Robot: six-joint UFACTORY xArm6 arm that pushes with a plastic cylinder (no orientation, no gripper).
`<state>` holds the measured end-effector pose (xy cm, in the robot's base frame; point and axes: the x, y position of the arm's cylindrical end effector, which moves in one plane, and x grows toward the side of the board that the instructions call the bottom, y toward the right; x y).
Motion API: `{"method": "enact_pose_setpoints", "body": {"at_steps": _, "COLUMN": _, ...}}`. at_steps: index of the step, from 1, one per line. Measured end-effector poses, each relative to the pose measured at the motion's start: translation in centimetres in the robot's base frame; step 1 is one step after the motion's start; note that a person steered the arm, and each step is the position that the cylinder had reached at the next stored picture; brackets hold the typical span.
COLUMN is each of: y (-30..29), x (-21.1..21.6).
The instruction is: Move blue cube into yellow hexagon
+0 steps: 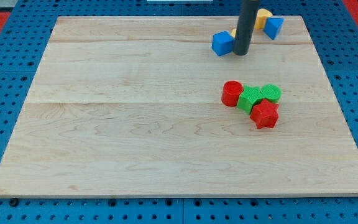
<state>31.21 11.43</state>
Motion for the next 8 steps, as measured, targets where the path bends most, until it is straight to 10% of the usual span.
{"method": "enact_pose_setpoints", "body": {"at_steps": 8, "y": -7.2, "x": -6.0}}
